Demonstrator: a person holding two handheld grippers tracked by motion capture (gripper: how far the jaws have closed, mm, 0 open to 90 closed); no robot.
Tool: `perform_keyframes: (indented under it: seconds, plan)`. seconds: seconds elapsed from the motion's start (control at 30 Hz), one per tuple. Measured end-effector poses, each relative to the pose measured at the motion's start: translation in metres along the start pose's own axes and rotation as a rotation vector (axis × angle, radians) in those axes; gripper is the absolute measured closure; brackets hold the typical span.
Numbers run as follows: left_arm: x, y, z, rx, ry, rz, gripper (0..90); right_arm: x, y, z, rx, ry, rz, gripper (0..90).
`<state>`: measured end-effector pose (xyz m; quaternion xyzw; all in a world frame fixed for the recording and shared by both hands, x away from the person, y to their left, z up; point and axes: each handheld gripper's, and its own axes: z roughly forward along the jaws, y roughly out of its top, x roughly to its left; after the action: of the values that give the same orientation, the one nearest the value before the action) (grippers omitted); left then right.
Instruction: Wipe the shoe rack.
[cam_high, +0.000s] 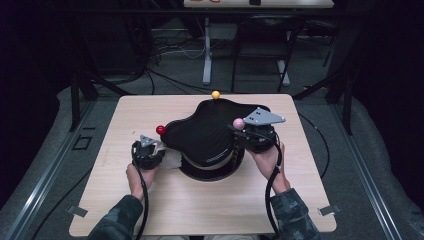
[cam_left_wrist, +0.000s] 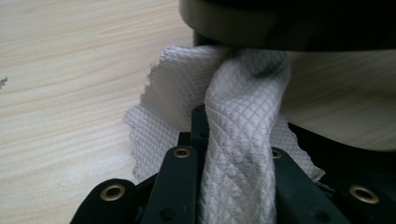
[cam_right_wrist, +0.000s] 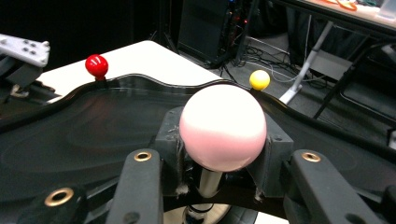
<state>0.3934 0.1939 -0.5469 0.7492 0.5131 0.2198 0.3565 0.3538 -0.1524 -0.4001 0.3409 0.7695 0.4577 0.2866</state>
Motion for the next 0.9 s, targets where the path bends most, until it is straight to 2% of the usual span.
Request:
perform_keyframes:
  seconds: [0.07,0.17,0.2,0.3,0.37,0.5,0.7,0.8,0.9]
  plan:
    - [0.001,-0.001,0.004,0.021,0.006,0.005,83.6,-0.001,0.0,0.0,0.001,0.012,-0.001,60.6]
    - [0.002,-0.003,0.011,0.052,-0.003,-0.016,83.7,-0.002,0.0,-0.001,0.003,0.028,0.0,60.6]
    - [0.003,-0.004,0.013,0.062,-0.008,-0.025,83.8,-0.002,0.0,-0.001,0.0,0.015,0.001,60.6]
    - [0.005,-0.008,0.018,0.107,-0.041,-0.038,83.8,-0.002,-0.001,-0.001,0.0,0.014,0.005,60.6]
    - [0.006,-0.011,0.019,0.108,-0.04,-0.042,83.7,-0.002,-0.001,0.0,-0.001,0.016,0.008,60.6]
    - [0.011,-0.01,0.009,0.062,-0.009,-0.054,83.7,-0.002,-0.001,0.0,-0.004,0.021,0.014,60.6]
    - [0.019,0.006,-0.014,-0.046,0.012,-0.068,83.7,-0.002,-0.001,0.0,-0.003,0.021,0.022,60.6]
    - [0.021,0.013,-0.019,-0.067,0.008,-0.073,83.9,-0.002,-0.001,0.0,-0.004,0.031,0.024,60.7]
    - [0.021,0.013,-0.015,-0.059,0.005,-0.075,83.9,-0.002,-0.001,0.0,-0.003,0.031,0.025,60.7]
